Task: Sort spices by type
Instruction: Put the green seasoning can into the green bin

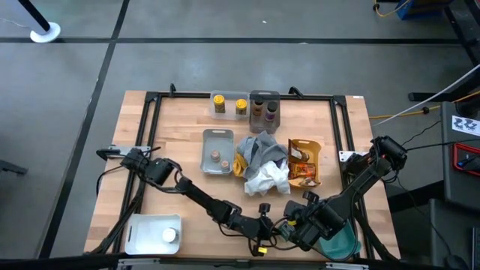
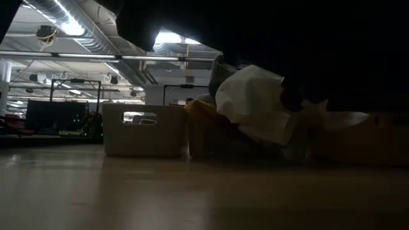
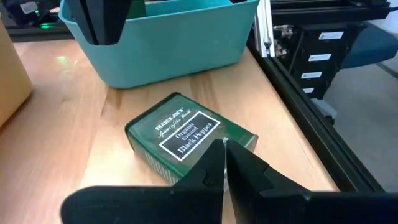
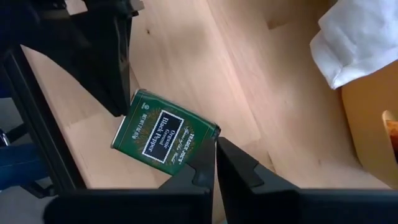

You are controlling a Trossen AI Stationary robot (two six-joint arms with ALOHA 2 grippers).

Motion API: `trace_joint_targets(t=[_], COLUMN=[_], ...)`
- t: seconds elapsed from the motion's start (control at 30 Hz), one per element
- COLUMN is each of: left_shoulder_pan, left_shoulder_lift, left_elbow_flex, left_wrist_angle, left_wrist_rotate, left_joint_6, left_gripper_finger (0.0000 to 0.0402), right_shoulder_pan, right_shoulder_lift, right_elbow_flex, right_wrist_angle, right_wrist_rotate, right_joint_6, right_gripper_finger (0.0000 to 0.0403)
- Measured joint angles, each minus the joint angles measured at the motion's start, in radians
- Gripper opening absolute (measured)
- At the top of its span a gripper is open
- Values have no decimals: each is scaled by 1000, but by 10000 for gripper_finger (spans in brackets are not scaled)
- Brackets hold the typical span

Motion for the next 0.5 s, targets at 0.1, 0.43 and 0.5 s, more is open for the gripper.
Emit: trace_joint_targets(t=[0.1, 0.43, 0.5], left_shoulder_pan=[1, 8, 8], left_shoulder_lift=[0, 0, 0], left_elbow_flex=[0, 0, 0], left_wrist_angle=[-4, -7, 1], left_wrist_rotate=[0, 0, 0], left_joint_6=[0, 0, -10], left_gripper_finger=[1, 3, 3], right_shoulder_pan=[0, 0, 0], right_shoulder_lift=[0, 0, 0], right_elbow_flex=[0, 0, 0], right_wrist_angle=[2, 13, 13], right_wrist_rotate=[0, 0, 0], right_joint_6=[0, 0, 0], right_gripper_finger=[19, 19, 19])
